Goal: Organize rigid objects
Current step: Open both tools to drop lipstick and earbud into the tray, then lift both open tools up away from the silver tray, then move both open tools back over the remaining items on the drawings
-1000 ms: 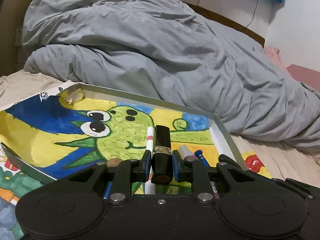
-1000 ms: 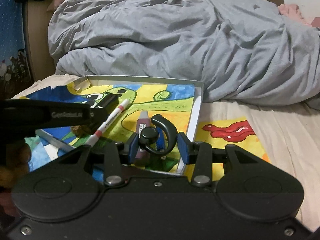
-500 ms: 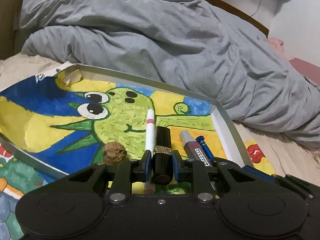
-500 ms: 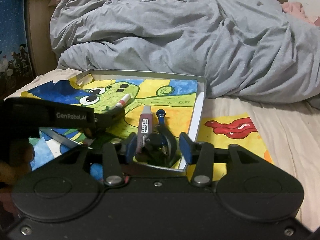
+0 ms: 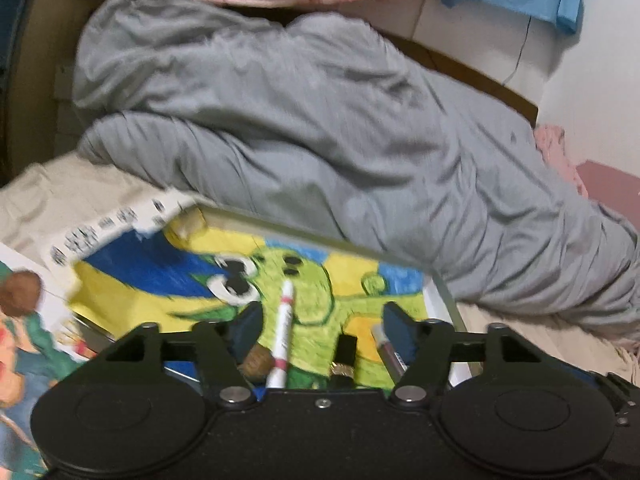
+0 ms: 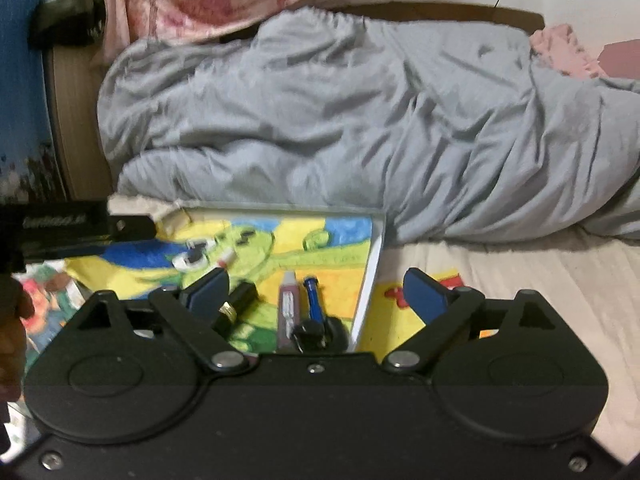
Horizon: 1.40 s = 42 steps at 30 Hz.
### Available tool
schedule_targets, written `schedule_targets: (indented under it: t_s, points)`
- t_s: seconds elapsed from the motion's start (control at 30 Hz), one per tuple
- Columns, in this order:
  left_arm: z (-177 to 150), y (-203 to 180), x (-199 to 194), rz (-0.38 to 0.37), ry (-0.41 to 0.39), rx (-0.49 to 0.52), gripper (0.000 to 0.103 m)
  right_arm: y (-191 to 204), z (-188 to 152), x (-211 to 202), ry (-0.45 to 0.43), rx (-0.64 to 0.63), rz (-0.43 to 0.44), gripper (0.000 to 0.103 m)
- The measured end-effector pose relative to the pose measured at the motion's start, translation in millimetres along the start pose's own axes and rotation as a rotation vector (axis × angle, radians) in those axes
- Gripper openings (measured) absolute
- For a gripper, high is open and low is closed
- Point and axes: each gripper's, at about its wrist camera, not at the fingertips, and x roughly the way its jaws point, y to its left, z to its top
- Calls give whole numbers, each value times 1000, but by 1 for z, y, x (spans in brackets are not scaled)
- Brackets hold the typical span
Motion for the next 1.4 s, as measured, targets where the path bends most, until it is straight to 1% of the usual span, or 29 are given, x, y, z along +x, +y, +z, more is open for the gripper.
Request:
schedule_targets:
  t_s: [0.07,0.1,0.13,0.23,0.33,0.4,0.5,0.67,0.73,0.8,0.97,1.07,1.1,1.13,1.2,1.3,1.33,1.4]
  points:
    - [4,3,-17,16,-38,7,82,2,5,-15,-46,16,2,97]
    - [5,5,-26,21,-58,8,87,4,8,-23,-70,21,6,99]
    - [5,8,-35,23,-82,2,89,5,10,-32,-98,25,11,101]
    - [5,16,-62,31,-137,-27,96,13,16,-57,-173,30,23,102]
    - [3,25,-90,56,-190,-54,100,21,14,-77,-216,40,24,102]
    - [1,28,-107,78,-211,-53,102,26,11,-89,-232,39,14,102]
    - [-4,33,-132,93,-236,-30,102,29,7,-105,-242,30,0,103]
    - [-18,41,-170,117,-243,2,102,38,-6,-134,-269,20,-16,103]
    - [-27,43,-186,140,-260,7,102,40,-13,-144,-275,13,-24,103]
    - [-39,47,-202,165,-288,-16,102,44,-20,-152,-263,5,-26,103]
    - [-67,50,-223,206,-267,-9,102,53,-38,-168,-206,-16,-60,103]
    - [-82,51,-234,223,-247,11,102,57,-46,-182,-158,-3,-70,103]
    - [-87,51,-237,212,-235,23,102,59,-49,-186,-144,7,-68,102]
    - [-93,51,-240,195,-221,48,102,60,-52,-190,-127,16,-67,103]
    - [-104,49,-243,183,-190,110,102,64,-59,-198,-98,22,-69,103]
    - [-118,46,-248,174,-169,196,102,73,-67,-205,-66,-6,-79,103]
    - [-121,46,-249,182,-168,203,102,76,-69,-206,-61,-19,-84,103]
    - [-122,48,-250,188,-156,179,102,81,-72,-209,-53,-40,-88,102]
